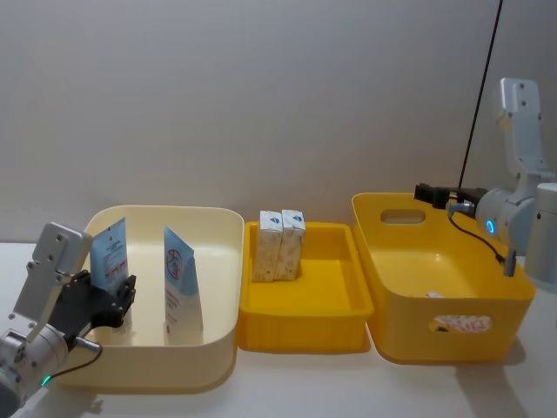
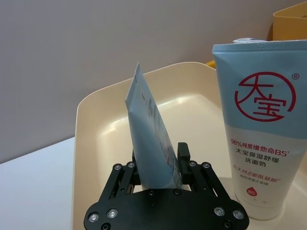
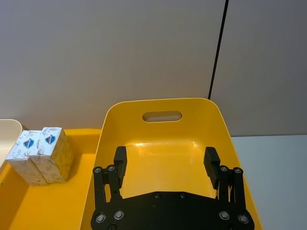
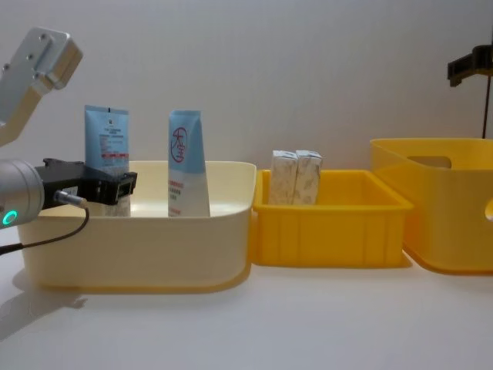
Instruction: Bimanual collaborative sorting of washing and personal care products
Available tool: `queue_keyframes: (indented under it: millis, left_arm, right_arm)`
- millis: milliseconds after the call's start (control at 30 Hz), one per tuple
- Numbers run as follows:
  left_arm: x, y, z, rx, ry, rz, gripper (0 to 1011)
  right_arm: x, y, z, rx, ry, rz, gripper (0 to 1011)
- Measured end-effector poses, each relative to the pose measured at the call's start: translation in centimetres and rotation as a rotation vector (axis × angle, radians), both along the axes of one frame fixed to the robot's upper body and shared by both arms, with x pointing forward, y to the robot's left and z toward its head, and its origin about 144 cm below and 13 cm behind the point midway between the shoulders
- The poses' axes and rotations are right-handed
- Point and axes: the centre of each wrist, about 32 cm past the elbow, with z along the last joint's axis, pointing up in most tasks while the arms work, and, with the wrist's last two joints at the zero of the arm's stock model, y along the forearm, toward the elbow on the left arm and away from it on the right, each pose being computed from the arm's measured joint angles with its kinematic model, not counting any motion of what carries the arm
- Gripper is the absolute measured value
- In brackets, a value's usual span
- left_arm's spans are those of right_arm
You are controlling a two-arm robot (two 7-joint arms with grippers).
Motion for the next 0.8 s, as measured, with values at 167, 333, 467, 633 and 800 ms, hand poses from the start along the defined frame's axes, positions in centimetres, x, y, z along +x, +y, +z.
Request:
queue_keyframes:
  millis: [167, 333, 467, 633, 800]
  left_arm:
    - [0.04, 0.00, 0.00, 0.000, 0.001, -0.001, 402]
    - [0.05, 0.00, 0.00, 0.001, 0.001, -0.001, 373]
    - [0.06, 0.00, 0.01, 0.001, 0.001, -0.001, 339]
    - [0.08, 0.01, 0.02, 0.001, 0.001, -0.001, 316]
    - [0.09, 0.02, 0.02, 0.001, 0.001, -0.001, 316]
  right_arm:
    - [0.00, 0.00, 0.00, 0.000, 0.000, 0.000, 1001]
    - [0.00, 0.00, 0.00, 0.000, 0.000, 0.000, 1001]
    - [0.00, 0.00, 0.00, 0.000, 0.000, 0.000, 1001]
    - [0.00, 0.00, 0.00, 0.000, 0.000, 0.000, 1001]
    - [0.00, 0.00, 0.00, 0.000, 0.000, 0.000, 1001]
